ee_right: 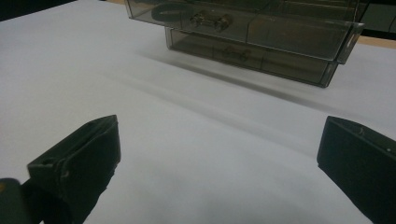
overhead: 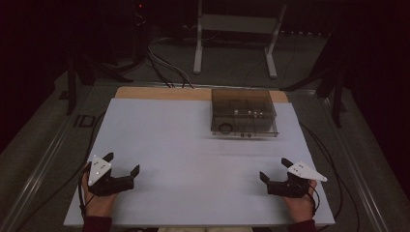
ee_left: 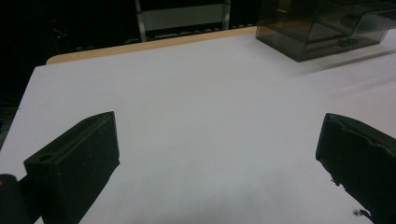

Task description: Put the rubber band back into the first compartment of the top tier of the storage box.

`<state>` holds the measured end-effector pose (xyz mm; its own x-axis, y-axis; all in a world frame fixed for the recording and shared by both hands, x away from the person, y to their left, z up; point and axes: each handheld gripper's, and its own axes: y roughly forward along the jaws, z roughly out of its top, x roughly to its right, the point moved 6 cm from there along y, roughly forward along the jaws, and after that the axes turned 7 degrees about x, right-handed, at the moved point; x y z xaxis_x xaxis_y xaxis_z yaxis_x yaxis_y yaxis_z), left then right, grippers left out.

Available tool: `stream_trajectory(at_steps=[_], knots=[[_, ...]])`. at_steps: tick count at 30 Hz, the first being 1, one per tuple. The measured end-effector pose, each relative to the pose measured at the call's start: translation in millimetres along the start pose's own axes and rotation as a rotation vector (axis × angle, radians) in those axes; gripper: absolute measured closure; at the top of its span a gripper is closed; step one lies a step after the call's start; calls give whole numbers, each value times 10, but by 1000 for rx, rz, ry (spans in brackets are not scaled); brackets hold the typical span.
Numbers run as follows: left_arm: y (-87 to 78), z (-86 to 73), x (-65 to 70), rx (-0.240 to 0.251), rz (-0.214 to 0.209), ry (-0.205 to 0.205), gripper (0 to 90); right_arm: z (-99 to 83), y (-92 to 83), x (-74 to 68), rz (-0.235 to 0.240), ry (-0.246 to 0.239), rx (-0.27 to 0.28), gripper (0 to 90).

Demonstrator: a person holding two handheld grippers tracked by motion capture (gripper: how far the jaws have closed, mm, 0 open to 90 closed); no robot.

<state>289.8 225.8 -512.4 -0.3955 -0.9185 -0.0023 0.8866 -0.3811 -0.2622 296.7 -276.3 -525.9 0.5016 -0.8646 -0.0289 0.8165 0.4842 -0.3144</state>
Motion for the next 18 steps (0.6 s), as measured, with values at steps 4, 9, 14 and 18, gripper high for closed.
stream_trajectory(at_steps=[4,9,14,18], knots=[[-14,7,-8,11,6,-3,5,-4,3,-7,0,-1,-5,0],[-29,-16,-63,15,29,-16,5,-9,9,-12,1,-3,-11,0],[-47,-10,-87,27,38,-28,5,-10,13,-14,2,-6,-14,0],[-46,-22,-102,22,45,-28,5,-15,19,-24,5,-9,-21,0]])
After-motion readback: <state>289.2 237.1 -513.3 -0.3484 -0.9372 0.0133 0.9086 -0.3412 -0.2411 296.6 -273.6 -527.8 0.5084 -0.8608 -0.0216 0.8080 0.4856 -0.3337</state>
